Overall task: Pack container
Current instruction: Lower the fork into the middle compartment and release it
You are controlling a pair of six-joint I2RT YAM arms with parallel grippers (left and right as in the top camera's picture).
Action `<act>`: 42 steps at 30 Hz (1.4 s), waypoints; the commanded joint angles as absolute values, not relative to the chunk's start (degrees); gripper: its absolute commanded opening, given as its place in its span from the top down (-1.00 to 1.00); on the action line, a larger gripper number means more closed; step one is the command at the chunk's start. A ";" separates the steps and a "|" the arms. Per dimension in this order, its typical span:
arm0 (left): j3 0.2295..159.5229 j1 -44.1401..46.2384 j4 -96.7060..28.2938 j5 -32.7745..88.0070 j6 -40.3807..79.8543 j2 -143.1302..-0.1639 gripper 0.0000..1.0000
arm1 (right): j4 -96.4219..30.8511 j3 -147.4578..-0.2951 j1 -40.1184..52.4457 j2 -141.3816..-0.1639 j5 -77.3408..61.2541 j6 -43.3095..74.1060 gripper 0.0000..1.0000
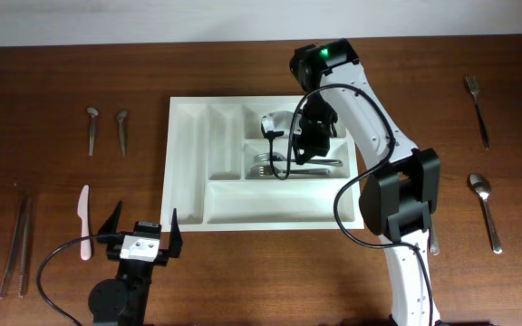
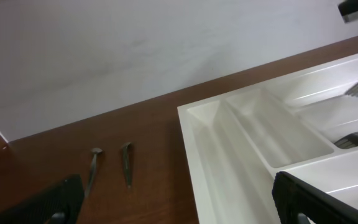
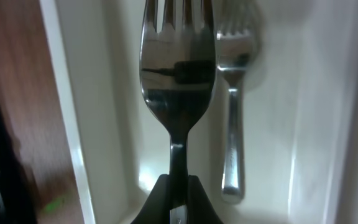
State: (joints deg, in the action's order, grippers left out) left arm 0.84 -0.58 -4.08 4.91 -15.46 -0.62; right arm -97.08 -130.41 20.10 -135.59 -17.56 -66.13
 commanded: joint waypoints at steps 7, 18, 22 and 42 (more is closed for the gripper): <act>0.49 -0.91 -4.25 4.71 -15.94 -0.30 -0.99 | -95.81 -129.91 19.70 -134.04 -20.38 -71.81 0.92; 0.49 -0.91 -4.25 4.71 -15.94 -0.30 -0.99 | -94.59 -129.34 17.19 -135.46 -20.40 -71.79 0.91; 0.49 -0.91 -4.25 4.71 -15.94 -0.30 -0.98 | -93.56 -127.68 16.51 -135.46 -20.40 -71.77 0.90; 0.49 -0.91 -4.25 4.71 -15.92 -0.30 -0.98 | -88.44 -122.61 16.47 -135.50 -21.30 -71.53 0.79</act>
State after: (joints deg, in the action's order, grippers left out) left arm 0.84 -0.58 -4.08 4.91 -15.46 -0.62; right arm -88.40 -123.37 16.53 -135.59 -19.62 -70.96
